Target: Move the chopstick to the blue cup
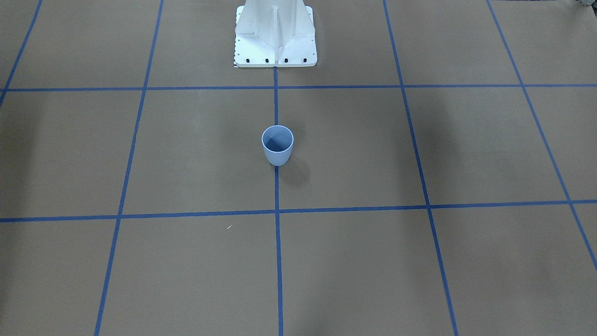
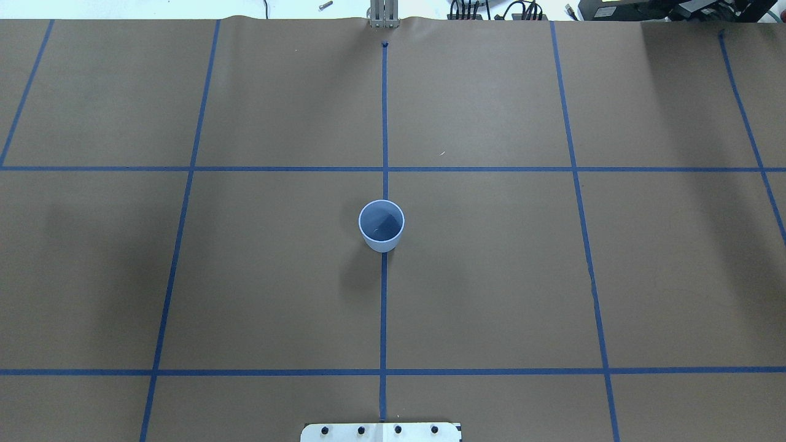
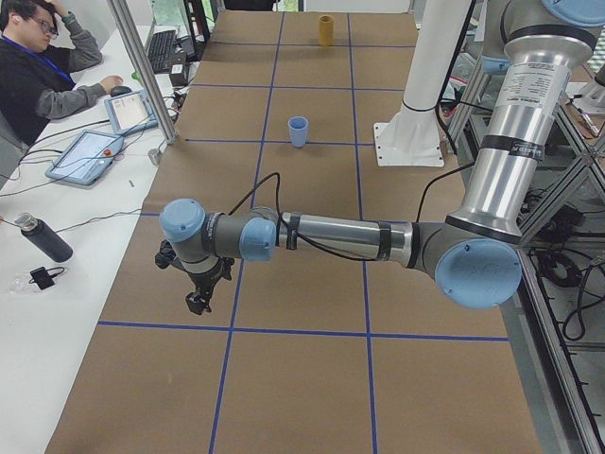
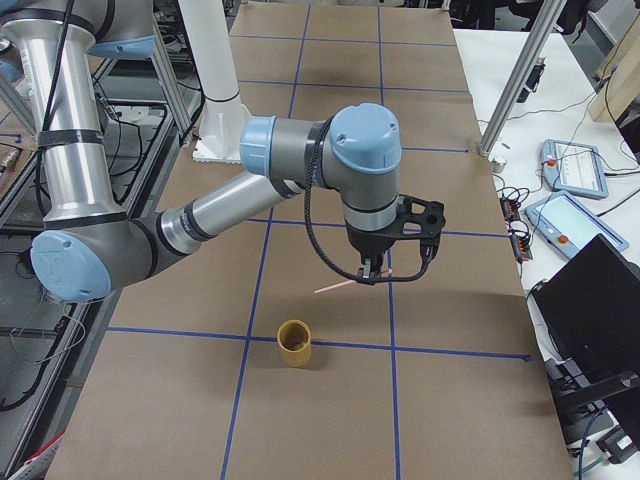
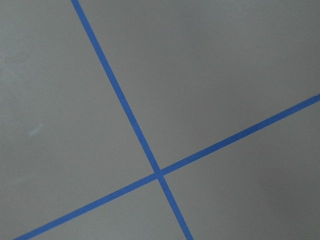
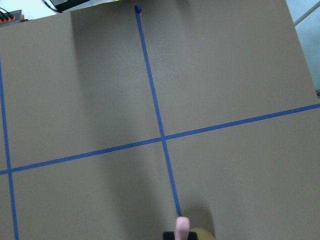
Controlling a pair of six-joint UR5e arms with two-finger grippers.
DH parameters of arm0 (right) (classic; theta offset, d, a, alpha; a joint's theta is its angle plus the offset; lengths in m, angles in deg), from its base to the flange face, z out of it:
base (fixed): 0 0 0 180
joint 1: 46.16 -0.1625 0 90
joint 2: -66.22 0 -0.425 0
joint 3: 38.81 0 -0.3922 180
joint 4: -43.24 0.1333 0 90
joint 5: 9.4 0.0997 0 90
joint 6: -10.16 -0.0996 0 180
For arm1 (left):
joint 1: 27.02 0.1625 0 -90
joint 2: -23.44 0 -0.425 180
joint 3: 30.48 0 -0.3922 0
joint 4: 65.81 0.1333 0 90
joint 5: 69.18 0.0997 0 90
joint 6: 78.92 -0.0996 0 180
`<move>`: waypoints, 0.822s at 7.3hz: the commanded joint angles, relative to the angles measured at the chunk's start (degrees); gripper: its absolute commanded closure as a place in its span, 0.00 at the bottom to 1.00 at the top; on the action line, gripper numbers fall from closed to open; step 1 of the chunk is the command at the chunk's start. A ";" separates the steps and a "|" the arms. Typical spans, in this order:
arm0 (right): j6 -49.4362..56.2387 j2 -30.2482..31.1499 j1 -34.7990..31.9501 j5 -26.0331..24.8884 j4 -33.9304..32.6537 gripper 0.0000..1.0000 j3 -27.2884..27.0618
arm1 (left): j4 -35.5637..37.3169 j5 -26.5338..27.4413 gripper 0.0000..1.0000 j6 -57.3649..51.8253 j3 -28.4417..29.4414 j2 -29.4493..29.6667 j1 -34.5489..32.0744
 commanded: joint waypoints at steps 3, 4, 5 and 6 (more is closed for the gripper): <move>-30.03 -11.73 22.10 0.22 0.14 1.00 -9.16 | 0.30 0.51 0.01 6.52 -2.61 -1.31 -4.02; -37.76 -15.41 28.15 -0.13 0.14 1.00 -10.05 | -0.57 0.07 0.01 5.11 -4.45 -3.58 -4.81; -46.89 -18.23 34.91 -1.44 2.93 1.00 -9.71 | 0.03 0.16 0.01 5.70 -6.12 -3.77 -4.82; -61.77 -18.78 41.94 -6.06 13.05 1.00 -8.92 | 0.04 0.16 0.01 5.79 -5.96 -3.86 -4.73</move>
